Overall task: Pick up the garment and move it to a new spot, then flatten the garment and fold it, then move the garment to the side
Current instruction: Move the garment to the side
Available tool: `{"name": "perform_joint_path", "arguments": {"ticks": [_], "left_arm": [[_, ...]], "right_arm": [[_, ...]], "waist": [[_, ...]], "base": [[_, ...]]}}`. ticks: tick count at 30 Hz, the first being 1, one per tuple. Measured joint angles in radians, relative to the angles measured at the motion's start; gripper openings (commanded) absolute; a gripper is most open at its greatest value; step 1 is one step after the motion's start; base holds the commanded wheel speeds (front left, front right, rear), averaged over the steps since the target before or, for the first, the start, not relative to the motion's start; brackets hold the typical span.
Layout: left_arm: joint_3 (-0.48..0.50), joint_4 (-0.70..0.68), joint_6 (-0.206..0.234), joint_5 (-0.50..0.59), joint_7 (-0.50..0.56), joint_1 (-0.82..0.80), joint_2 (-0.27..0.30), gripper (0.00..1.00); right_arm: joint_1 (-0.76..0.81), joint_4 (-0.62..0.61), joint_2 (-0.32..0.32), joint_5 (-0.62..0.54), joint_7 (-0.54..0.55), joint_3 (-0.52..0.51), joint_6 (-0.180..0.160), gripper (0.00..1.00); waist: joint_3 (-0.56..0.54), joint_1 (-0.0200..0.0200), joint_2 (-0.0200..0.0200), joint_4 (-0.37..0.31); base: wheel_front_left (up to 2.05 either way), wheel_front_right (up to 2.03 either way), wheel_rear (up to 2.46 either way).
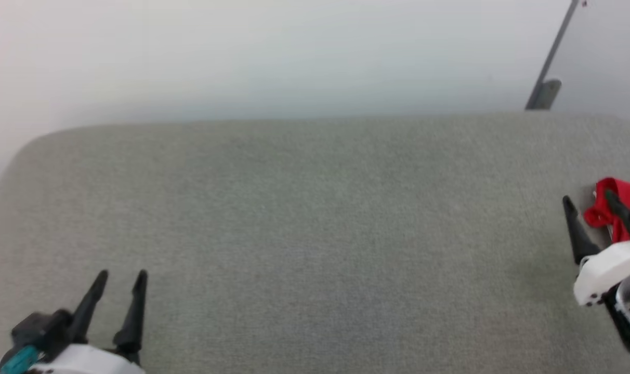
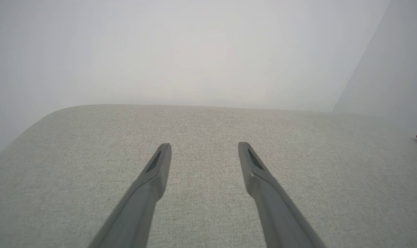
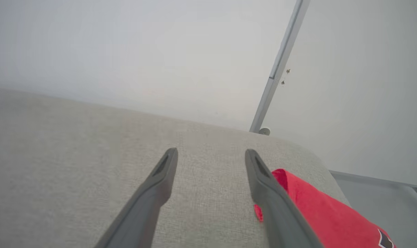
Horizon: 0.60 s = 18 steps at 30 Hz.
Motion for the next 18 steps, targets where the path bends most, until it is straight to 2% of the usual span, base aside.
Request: {"name": "perform_joint_path", "arguments": {"ticks": [10, 18], "left_arm": [[0.096, -0.014, -0.003, 0.048, 0.0, 0.094, -0.02, 1.0], [0.105, -0.02, -0.004, 0.048, 0.0, 0.141, -0.029, 1.0]], "right_arm": [[0.236, -0.257, 0.124, -0.117, 0.0, -0.138, 0.0, 1.0], [0.375, -0.337, 0.188, -0.167, 0.0, -0.194, 0.0, 1.0]], "waist": [[-0.068, 0.0, 0.0, 0.05], [-0.088, 0.0, 0.0, 0.072]], "base": [[0.0, 0.0, 0.0], [0.0, 0.0, 0.0]]}}
